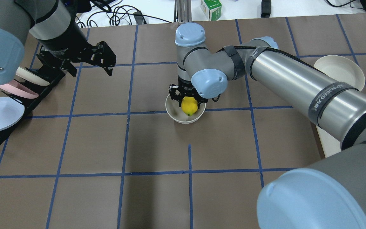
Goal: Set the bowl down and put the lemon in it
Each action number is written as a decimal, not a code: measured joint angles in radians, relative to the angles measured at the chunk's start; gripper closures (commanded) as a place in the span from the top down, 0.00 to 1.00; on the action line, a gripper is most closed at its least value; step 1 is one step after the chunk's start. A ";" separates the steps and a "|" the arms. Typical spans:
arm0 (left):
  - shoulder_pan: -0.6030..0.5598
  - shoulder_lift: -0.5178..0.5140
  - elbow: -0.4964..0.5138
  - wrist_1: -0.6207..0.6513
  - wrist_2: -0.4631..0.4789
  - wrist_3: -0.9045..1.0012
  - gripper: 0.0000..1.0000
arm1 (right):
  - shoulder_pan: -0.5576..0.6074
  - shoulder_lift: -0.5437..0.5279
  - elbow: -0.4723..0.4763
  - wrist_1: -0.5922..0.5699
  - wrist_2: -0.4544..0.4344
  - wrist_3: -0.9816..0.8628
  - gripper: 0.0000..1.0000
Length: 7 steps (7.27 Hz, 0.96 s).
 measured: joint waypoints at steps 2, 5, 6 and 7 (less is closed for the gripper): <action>0.004 0.005 0.000 0.006 -0.003 0.000 1.00 | 0.005 -0.001 0.003 -0.010 -0.001 -0.006 1.00; 0.008 0.008 -0.001 0.007 -0.007 0.000 1.00 | 0.004 -0.014 0.001 -0.008 -0.001 -0.001 1.00; 0.009 0.008 -0.001 0.007 -0.008 0.000 1.00 | 0.000 -0.038 -0.004 0.004 -0.006 -0.003 1.00; 0.009 0.008 -0.001 0.007 -0.009 0.000 1.00 | -0.015 -0.078 -0.009 0.028 -0.016 -0.010 1.00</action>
